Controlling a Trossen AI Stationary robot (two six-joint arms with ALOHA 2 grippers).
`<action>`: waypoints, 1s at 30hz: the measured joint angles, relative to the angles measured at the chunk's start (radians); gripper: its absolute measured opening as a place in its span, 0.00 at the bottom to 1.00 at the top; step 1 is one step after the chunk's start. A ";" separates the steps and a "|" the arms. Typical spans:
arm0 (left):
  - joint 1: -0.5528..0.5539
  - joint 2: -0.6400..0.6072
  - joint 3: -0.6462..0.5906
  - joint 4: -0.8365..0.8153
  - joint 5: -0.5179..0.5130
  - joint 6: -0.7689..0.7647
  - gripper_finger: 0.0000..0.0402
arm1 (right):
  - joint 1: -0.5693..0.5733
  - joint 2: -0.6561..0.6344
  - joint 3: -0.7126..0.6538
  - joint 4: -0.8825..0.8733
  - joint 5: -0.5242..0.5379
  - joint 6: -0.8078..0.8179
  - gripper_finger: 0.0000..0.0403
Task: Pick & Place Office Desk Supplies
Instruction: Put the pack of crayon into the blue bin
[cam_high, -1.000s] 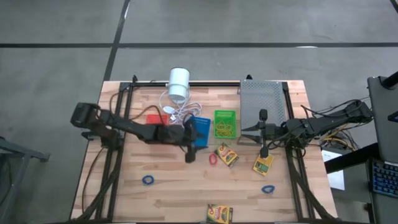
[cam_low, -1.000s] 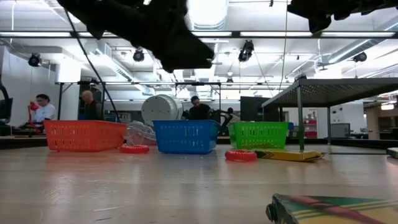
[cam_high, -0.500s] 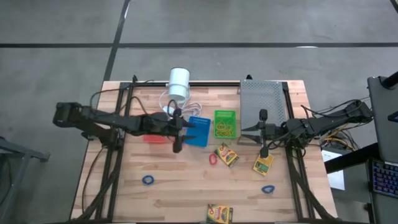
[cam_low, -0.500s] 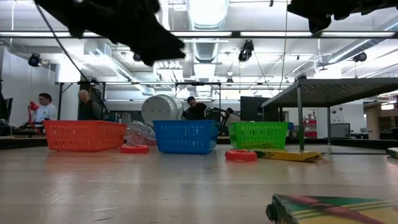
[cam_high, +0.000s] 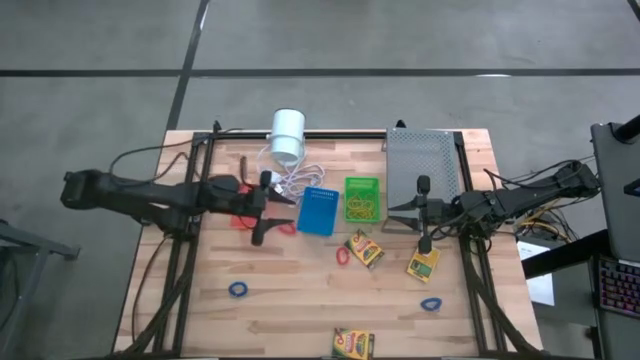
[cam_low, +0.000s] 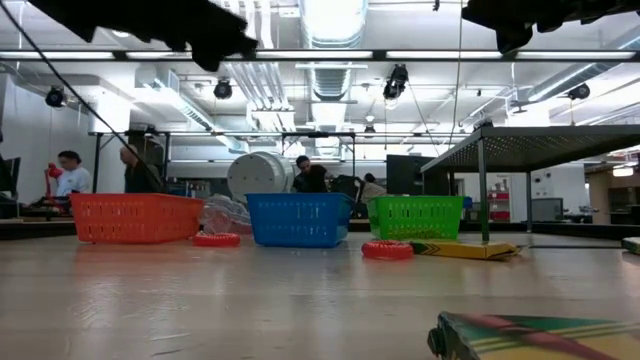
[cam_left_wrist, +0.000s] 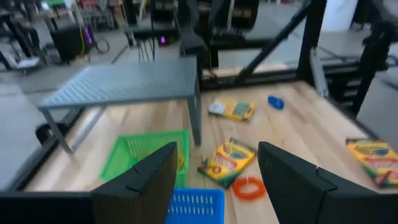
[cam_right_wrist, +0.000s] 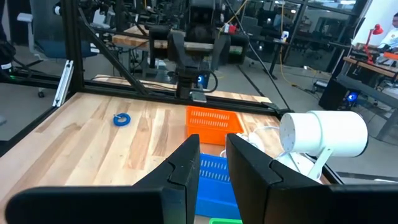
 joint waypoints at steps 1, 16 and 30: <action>-0.006 -0.022 -0.001 -0.013 0.000 0.005 0.57 | 0.000 0.000 0.000 0.000 0.000 0.000 0.19; -0.021 -0.080 -0.058 -0.014 -0.023 0.040 0.57 | 0.000 0.000 0.000 0.000 0.000 0.000 0.19; -0.022 -0.080 -0.063 -0.013 -0.034 0.068 0.57 | 0.000 0.000 0.000 0.000 0.000 0.086 0.19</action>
